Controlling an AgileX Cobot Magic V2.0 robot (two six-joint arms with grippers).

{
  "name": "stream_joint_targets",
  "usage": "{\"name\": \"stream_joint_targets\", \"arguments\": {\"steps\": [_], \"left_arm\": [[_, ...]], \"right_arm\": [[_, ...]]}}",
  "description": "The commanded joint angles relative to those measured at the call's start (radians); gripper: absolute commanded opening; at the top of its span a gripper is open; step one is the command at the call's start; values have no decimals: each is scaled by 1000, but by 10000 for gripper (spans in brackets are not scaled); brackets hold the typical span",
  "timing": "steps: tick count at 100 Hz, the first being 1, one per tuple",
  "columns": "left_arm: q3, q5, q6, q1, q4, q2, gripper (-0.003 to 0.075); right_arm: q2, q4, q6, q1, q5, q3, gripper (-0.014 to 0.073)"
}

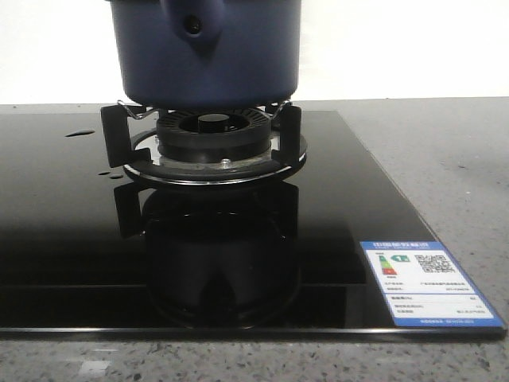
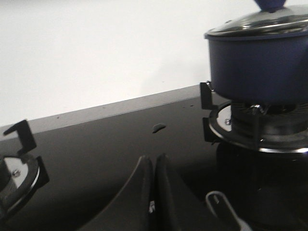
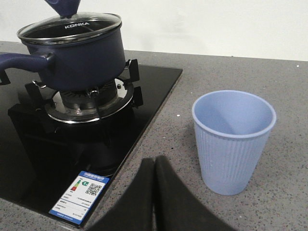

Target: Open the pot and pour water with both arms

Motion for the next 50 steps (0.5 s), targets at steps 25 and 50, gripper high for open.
{"name": "stream_joint_targets", "arguments": {"steps": [25, 50], "left_arm": [[86, 121, -116, 84, -3, -145, -19], [87, 280, -116, 96, -3, -145, -19]], "right_arm": [[-4, 9, -10, 1, -75, -31, -74], [-4, 9, -10, 1, -75, -31, -74]]}}
